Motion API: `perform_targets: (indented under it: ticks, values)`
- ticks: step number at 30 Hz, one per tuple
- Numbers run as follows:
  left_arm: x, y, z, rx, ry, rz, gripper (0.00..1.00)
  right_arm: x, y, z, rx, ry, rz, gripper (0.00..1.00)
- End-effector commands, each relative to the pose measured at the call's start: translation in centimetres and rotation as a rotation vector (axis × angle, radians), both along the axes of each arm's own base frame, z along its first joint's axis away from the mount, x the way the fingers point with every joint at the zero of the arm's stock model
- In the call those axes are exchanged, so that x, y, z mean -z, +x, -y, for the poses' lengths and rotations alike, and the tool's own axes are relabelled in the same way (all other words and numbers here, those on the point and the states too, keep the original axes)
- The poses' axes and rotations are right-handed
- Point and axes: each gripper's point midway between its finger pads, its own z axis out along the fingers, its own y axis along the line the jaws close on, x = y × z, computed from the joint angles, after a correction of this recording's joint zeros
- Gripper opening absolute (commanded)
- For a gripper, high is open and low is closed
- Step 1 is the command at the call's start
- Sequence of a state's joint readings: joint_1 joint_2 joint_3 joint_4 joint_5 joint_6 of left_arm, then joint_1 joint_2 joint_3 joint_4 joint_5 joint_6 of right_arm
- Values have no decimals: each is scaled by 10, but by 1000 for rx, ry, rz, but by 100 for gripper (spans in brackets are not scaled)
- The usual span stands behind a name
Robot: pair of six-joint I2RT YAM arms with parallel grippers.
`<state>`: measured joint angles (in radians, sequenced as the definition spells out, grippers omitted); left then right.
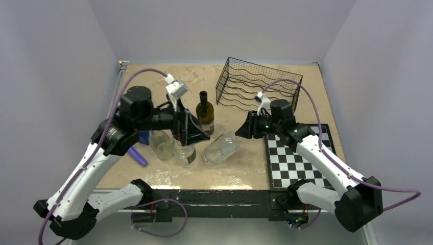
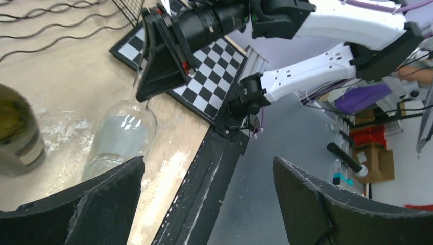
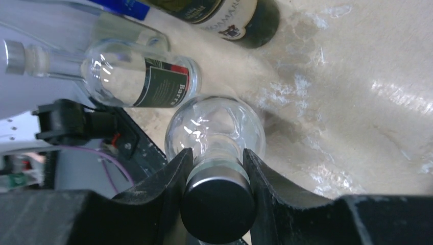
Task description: Put the wine bottle on the wine rack
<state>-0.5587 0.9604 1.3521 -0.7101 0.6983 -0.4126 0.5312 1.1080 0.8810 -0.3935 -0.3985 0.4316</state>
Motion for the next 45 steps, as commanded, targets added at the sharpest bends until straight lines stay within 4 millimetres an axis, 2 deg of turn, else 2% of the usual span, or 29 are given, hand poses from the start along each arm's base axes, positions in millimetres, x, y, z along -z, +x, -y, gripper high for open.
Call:
perform_targets:
  ticks: [1,3,8,13,20,26,32,36,45]
  values:
    - [18,10,38,-18,42,76,99,24,-15,5,-25,205,-173,0]
    - [33,9,54,5,83,102,98,27,-18,11,-26,238,-183,0]
    - [67,15,76,-4,180,168,95,28,-30,22,-3,242,-156,0]
    - [120,4,99,23,310,189,89,32,-39,42,91,269,-143,0]
    - [165,-3,111,31,384,208,84,25,-39,70,256,293,-108,0]
    - [200,3,115,-17,467,190,71,19,-49,74,272,301,-134,0]
    - [224,0,126,-1,513,149,56,13,-59,75,257,290,-152,0]
    - [240,2,127,-16,557,143,53,10,-65,76,241,274,-152,0]
    - [263,26,121,-170,682,117,49,15,-84,72,167,263,-188,0]
